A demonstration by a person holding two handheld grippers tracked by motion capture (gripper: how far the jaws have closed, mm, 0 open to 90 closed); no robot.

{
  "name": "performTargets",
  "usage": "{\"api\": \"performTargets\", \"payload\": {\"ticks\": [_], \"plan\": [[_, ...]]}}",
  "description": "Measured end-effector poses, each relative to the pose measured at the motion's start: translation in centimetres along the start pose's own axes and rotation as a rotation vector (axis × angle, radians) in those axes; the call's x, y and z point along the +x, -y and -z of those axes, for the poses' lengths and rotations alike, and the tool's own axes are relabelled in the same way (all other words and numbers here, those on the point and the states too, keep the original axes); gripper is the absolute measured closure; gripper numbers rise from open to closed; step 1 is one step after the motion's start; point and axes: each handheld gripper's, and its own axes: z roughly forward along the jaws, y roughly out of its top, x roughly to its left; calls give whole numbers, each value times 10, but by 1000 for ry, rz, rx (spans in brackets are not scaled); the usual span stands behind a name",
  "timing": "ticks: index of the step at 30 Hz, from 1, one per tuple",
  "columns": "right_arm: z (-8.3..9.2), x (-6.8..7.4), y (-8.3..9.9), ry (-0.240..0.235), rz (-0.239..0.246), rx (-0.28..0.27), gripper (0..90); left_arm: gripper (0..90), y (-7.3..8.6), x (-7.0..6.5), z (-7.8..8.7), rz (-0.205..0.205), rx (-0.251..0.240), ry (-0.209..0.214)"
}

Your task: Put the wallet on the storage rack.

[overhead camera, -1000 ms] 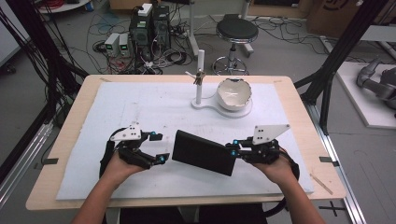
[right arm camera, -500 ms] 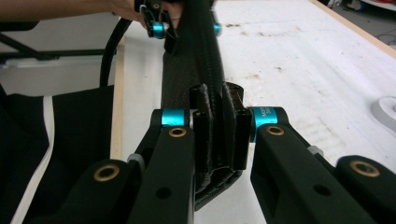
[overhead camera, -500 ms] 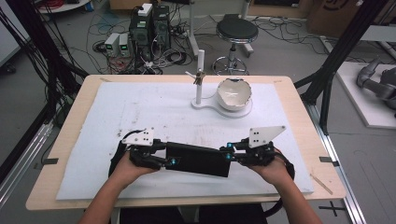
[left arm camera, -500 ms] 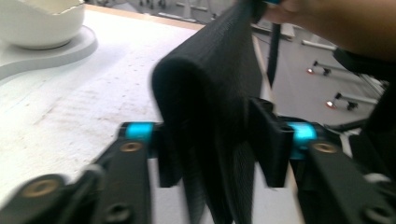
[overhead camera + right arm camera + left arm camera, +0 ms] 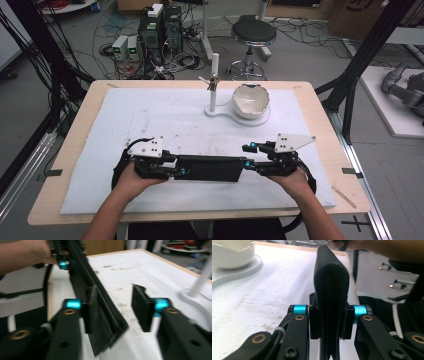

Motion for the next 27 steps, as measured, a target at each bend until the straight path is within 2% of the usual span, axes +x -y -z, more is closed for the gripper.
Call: {"api": "performTargets", "payload": {"ticks": [2, 3, 4, 7, 9, 11, 12, 14, 18, 23, 27], "plan": [[4, -2, 4, 72, -16, -7, 395, 748, -2, 1, 5, 11, 3, -38], [6, -3, 7, 93, -23, -10, 363, 748, -3, 2, 6, 20, 4, -51], [9, -4, 11, 108, -54, -3, 327, 748, -6, 2, 8, 31, 7, -77], [13, -4, 16, 118, -66, 9, 315, 748, -17, 0, 13, 12, 29, -135], [16, -2, 19, 126, -70, 21, 309, 748, -30, 3, 17, -12, 47, -155], [19, 0, 21, 139, -75, 29, 299, 748, -39, 6, 18, -16, 53, -168], [20, 1, 21, 147, -70, 35, 296, 747, -47, 8, 18, -15, 56, -180], [20, 3, 23, 177, -48, 55, 293, 747, -62, 12, 17, -34, 93, -202], [16, 6, 28, 203, -27, 104, 277, 747, -90, 19, 10, -81, 146, -219], [14, 3, 36, 215, -48, 115, 267, 746, -131, 34, -7, -151, 220, -235], [18, 1, 39, 231, -51, 114, 267, 746, -157, 47, -21, -166, 248, -249]]}}
